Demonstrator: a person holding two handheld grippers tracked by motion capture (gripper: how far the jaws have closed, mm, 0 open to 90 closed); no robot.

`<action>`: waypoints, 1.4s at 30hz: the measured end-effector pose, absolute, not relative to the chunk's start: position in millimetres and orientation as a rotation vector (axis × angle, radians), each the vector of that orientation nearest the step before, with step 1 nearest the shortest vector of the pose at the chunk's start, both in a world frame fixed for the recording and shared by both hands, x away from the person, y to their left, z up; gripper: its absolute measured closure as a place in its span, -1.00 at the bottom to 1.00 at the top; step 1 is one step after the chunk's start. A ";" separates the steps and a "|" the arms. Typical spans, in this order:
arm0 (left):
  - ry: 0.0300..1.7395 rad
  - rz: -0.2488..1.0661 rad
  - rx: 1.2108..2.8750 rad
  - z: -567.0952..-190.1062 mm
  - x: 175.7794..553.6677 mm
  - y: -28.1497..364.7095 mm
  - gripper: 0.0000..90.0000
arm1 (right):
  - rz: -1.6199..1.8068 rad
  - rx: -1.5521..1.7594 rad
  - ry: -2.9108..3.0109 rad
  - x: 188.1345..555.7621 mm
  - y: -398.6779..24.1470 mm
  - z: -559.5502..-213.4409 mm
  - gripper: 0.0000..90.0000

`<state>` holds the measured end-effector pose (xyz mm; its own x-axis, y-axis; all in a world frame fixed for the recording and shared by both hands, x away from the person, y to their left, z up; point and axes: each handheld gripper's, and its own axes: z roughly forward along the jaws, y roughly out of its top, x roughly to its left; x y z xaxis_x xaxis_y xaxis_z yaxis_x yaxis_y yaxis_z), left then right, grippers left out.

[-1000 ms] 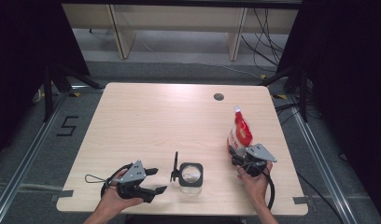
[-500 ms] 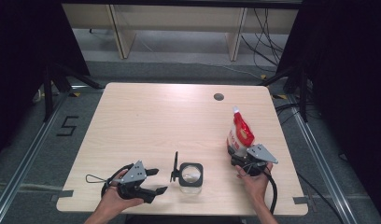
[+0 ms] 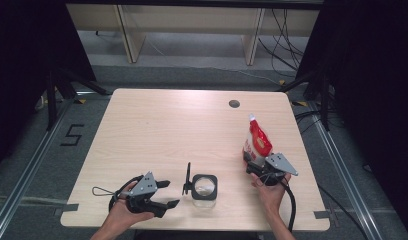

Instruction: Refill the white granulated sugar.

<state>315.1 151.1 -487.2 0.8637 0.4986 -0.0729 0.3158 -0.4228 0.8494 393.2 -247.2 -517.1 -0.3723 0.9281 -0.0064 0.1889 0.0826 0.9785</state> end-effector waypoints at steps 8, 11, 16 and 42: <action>0.576 0.242 2.052 -487.2 316.1 151.0 -0.35 | 1.365 1.113 1.677 395.5 -247.9 -516.9 -0.23; 0.578 0.237 2.044 -487.4 315.8 150.3 -0.35 | 1.395 1.097 1.678 397.0 -247.6 -517.0 -0.17; 0.595 0.230 2.043 -487.2 315.3 150.9 -0.35 | 1.373 1.083 1.665 397.1 -248.1 -515.7 -0.12; 0.620 0.229 2.028 -488.7 318.9 155.4 -0.36 | 1.139 0.702 1.903 355.3 -239.5 -471.8 -0.06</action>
<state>318.9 155.4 -488.7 0.8529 0.5145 -0.0891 0.3327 -0.4039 0.8522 355.3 -239.5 -471.8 -0.5324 0.7724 -0.3463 0.0599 0.4425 0.8948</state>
